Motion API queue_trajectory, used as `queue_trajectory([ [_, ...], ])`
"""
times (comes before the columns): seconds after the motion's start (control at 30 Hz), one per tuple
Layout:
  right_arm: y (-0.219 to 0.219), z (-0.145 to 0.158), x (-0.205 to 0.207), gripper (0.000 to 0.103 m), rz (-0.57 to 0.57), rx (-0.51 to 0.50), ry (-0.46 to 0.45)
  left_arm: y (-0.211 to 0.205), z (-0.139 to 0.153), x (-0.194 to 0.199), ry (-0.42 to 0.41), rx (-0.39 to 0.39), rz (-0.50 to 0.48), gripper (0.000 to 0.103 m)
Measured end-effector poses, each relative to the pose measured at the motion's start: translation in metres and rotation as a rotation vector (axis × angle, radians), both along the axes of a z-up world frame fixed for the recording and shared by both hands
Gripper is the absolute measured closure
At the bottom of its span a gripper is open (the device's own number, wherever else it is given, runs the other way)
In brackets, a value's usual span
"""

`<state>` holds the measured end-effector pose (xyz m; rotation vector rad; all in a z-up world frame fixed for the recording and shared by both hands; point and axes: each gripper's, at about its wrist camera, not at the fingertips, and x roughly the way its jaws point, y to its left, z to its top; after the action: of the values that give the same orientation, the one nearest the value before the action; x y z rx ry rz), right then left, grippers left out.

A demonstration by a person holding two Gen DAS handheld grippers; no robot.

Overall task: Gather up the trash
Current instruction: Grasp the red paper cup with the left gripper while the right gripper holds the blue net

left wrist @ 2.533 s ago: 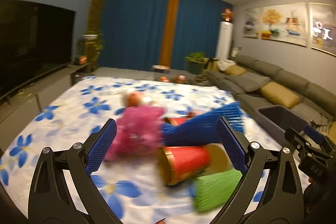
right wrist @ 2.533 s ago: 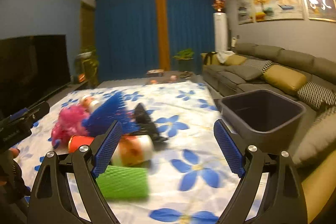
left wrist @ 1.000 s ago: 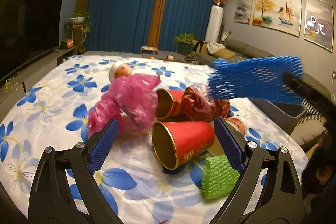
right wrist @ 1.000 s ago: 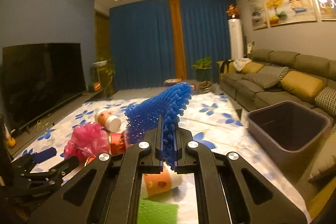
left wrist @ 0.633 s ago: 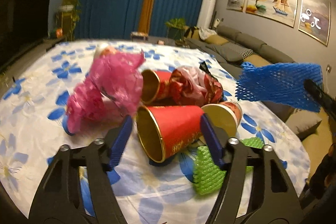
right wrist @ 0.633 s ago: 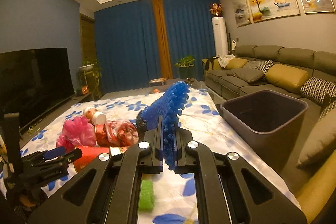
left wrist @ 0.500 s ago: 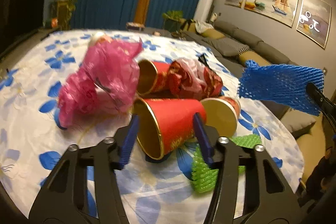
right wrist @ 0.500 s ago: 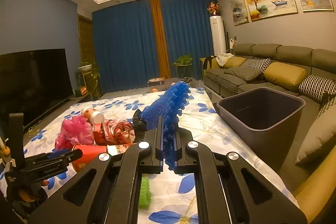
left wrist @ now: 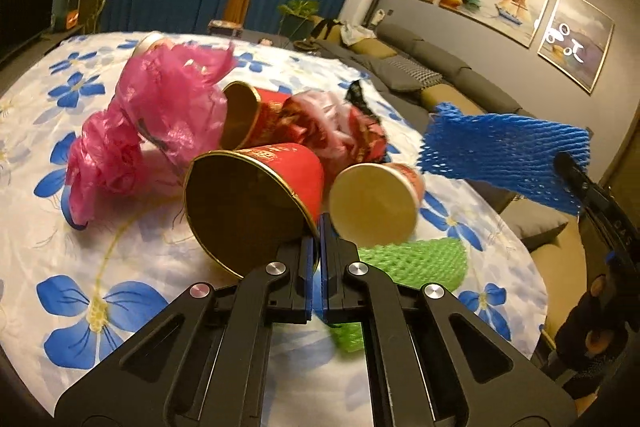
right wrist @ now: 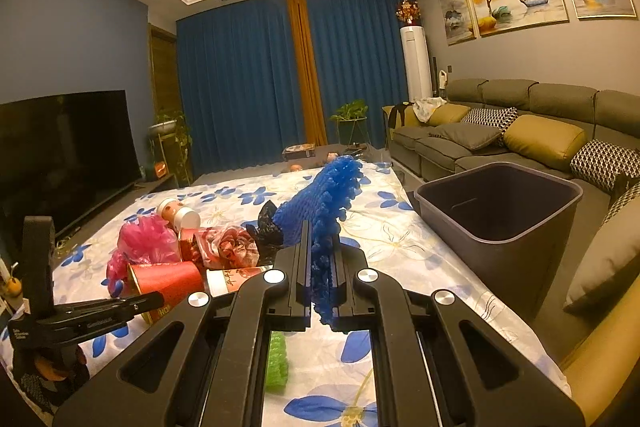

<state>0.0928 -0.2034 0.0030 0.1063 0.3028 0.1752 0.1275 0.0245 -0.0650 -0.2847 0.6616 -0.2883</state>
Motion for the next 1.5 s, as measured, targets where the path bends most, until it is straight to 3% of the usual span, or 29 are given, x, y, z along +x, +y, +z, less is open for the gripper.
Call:
queue_trajectory([
  [0.47, -0.006, 0.009, -0.008, 0.095, -0.016, 0.005, -0.029, -0.005, 0.061, -0.037, -0.193, 0.042, 0.028, 0.101],
  [1.03, -0.018, 0.011, -0.017, 0.095, -0.087, 0.01, -0.03, -0.028, 0.071, -0.035, -0.234, 0.092, -0.023, 0.101],
  [1.5, -0.065, 0.019, -0.016, 0.095, -0.22, -0.007, -0.074, -0.105, 0.093, -0.011, -0.286, 0.12, -0.172, 0.101],
])
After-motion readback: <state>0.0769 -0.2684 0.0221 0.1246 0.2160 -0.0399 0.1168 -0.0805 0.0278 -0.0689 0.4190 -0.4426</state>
